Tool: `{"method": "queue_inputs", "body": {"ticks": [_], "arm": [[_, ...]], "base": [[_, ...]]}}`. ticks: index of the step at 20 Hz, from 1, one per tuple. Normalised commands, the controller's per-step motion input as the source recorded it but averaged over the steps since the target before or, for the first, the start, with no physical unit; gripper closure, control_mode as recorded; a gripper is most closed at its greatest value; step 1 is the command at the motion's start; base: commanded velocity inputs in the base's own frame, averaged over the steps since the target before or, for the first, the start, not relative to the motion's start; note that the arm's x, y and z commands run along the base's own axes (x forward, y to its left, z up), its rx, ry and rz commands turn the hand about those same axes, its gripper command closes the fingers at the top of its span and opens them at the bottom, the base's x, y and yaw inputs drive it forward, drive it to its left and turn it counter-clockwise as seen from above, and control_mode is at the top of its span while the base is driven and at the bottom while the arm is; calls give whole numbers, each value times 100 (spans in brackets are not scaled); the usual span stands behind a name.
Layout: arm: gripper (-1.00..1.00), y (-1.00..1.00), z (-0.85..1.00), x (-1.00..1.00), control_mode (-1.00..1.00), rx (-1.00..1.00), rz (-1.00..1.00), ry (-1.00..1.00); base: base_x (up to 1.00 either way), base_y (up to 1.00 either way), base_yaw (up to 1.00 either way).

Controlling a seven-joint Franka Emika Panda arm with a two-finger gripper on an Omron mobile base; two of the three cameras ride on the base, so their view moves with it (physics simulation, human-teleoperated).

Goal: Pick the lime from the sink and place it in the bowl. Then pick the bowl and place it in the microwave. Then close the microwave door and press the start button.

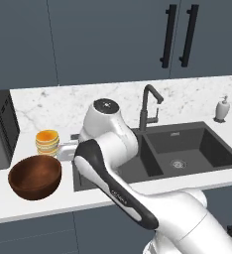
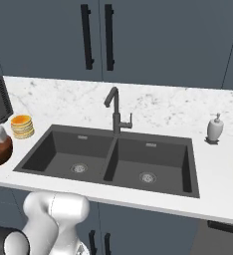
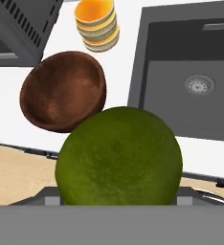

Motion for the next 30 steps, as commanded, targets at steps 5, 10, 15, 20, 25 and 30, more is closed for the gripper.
{"method": "queue_inputs", "body": {"ticks": [5,10,15,20,25,30], "arm": [[100,79,-33,39,-100,5,1,19],[100,55,-30,39,-100,-3,0,12],[100,46,-24,42,-100,-8,-1,2],[100,34,-31,47,-100,-6,-1,3],[100,31,-53,51,-100,-1,0,7],[100,29,-52,46,-100,0,0,10]], "base": [[0,0,0],[0,0,0],[0,0,0],[0,0,0],[0,0,0],[0,0,0]]}}
